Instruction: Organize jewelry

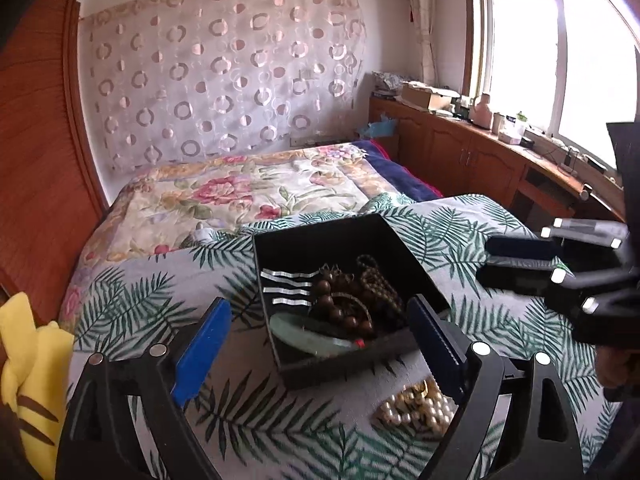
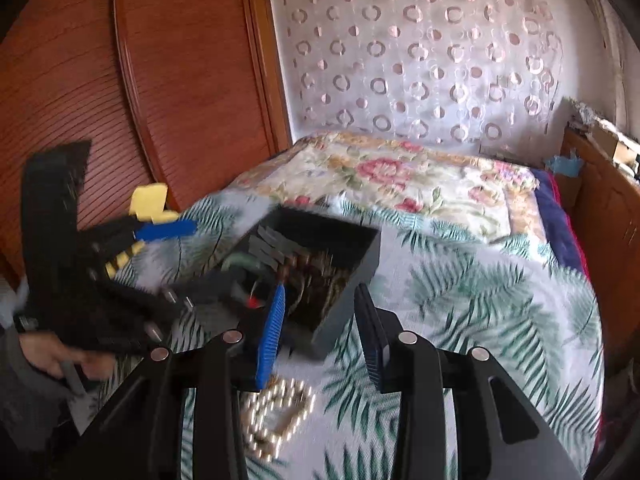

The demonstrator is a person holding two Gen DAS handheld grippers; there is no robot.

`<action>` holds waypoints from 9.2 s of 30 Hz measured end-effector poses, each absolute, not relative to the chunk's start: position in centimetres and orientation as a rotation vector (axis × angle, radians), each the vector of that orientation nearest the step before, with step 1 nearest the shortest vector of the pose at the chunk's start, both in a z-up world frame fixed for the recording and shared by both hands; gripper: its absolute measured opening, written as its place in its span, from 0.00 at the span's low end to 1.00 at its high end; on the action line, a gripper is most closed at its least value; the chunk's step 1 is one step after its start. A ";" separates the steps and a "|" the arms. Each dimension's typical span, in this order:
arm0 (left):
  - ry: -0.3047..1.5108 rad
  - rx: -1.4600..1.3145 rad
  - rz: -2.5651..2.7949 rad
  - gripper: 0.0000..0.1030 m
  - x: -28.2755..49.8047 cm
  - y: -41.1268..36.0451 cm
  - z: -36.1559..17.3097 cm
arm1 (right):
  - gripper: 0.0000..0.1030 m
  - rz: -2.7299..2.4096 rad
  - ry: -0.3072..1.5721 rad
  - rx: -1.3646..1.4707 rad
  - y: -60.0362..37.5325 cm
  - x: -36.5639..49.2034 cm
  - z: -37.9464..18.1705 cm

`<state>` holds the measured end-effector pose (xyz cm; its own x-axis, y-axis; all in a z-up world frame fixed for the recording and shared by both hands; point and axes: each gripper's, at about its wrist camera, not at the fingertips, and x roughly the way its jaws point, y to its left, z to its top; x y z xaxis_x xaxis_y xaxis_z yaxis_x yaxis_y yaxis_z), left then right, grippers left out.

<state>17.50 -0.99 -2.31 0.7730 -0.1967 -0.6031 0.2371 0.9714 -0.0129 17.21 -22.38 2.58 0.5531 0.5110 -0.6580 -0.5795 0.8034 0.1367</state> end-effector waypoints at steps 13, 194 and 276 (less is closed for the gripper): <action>0.659 0.041 -0.233 0.84 11.7 1.1 -3.9 | 0.23 0.650 0.900 -0.183 -21.5 14.6 -3.8; 0.704 -0.017 -0.092 0.72 2.5 11.5 -6.7 | 0.24 0.919 0.872 -0.251 -8.2 7.7 -2.9; 0.675 0.023 -0.293 0.04 4.5 2.9 -5.9 | 0.17 0.755 0.785 -0.179 -16.7 5.6 -1.5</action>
<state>4.45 2.95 -5.91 0.7416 -0.2596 -0.6185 0.2746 0.9588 -0.0732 5.62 -16.69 -1.53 0.4652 0.5471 -0.6959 -0.6741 0.7285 0.1221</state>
